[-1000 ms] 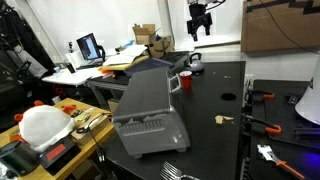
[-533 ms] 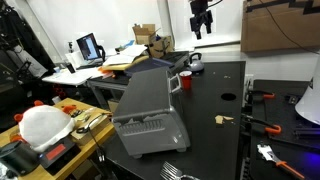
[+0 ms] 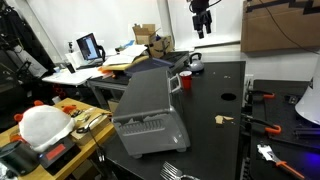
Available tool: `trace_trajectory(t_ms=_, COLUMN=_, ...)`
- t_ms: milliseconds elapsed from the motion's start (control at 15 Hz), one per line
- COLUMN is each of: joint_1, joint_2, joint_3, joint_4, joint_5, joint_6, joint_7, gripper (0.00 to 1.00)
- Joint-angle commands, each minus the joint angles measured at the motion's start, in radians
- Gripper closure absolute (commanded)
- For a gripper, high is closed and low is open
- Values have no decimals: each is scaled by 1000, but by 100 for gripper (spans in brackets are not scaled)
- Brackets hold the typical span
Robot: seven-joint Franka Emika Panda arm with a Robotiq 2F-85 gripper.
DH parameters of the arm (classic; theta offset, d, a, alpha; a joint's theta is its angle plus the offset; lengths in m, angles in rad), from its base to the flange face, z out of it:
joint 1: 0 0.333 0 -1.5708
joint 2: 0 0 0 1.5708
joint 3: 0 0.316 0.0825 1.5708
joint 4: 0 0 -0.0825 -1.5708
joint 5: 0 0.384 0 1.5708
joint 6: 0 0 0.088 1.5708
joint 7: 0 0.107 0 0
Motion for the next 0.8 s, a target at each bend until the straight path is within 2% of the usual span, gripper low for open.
trace_trajectory(t_ms=0, joint_1=18, joint_2=-37, joint_3=-13, joint_4=-13, joint_5=29, joint_6=-23, joint_7=-69, gripper=0)
trace_trajectory(t_ms=133, joint_1=18, joint_2=-34, joint_3=-10, joint_4=-9, joint_5=41, joint_6=-15, joint_7=-61, gripper=0)
trace_trajectory(t_ms=200, joint_1=15, joint_2=-26, joint_3=-4, joint_4=-4, joint_5=43, joint_6=-13, joint_7=-14, gripper=0)
trace_trajectory(t_ms=733, joint_1=12, joint_2=-5, joint_3=-7, joint_4=2, joint_5=32, joint_6=-2, joint_7=-33, gripper=0)
